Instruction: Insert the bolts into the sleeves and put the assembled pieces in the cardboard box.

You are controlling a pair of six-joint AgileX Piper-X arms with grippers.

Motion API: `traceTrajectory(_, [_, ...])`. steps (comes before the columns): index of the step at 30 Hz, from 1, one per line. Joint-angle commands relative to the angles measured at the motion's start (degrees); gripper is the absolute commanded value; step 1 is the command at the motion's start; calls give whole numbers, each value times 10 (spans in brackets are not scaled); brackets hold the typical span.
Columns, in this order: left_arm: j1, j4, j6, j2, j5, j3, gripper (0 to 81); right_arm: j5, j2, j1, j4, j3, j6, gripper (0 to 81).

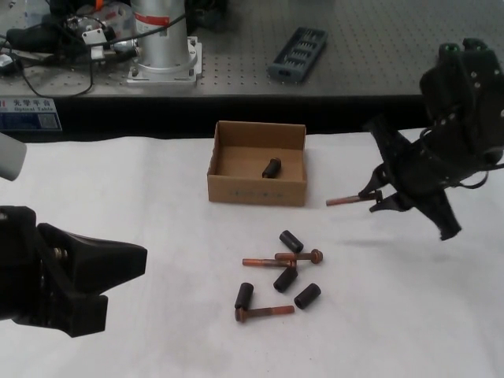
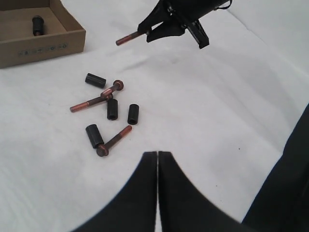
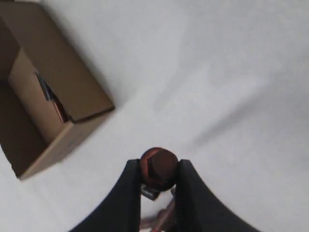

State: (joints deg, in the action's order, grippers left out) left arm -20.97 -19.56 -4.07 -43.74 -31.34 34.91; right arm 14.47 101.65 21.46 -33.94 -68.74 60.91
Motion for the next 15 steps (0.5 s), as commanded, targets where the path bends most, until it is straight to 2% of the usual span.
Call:
traceTrajectory(1, [2,3,-7,5,2,1,7,32,-13,-3,-30,-3,-72,29])
traceTrajectory(6, [2,3,-7,5,2,1,7,95,-14,-3,-62,-3,-188,29])
traceTrajectory(11, [2,3,-7,5,2,1,7,112,-11,-3,-82,-3,-279,29])
traceTrajectory(15, [2,3,-7,5,2,1,7,134,4,-3,-125,-3,-382,29])
